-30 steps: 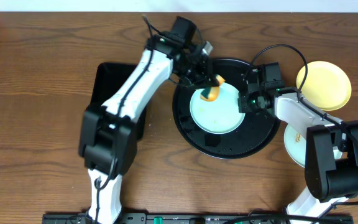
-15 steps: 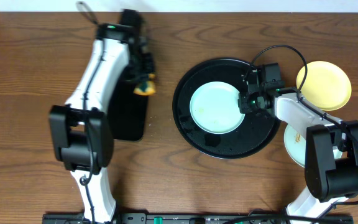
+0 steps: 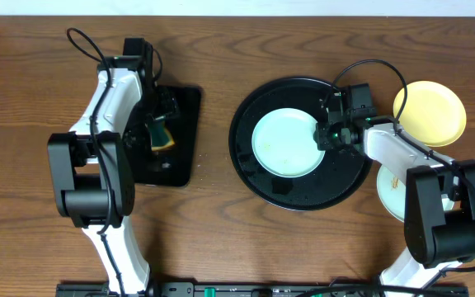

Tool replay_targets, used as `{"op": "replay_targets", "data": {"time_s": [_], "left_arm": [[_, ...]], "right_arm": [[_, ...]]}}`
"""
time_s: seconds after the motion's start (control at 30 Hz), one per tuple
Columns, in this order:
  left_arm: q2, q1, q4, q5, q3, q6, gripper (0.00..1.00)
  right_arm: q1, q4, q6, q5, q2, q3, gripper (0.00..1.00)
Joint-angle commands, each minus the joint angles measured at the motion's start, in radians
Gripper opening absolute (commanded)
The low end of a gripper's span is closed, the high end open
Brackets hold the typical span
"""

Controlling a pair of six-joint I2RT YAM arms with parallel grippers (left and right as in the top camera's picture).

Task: Clean dirty plates on tray and stack at the side
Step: 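Put the sponge back into the black rectangular tray with the left gripper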

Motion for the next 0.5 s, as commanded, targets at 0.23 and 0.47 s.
{"op": "replay_targets", "data": {"time_s": [0.23,0.47], "left_arm": [[0.016,0.001,0.009,-0.013,-0.027,0.005,0.84],[0.016,0.001,0.010,-0.013,-0.027,0.005,0.86]], "right_arm": [[0.006,0.009,-0.001,0.008,0.037,-0.006,0.37],[0.006,0.028,0.002,0.008,0.062,0.001,0.01]]}}
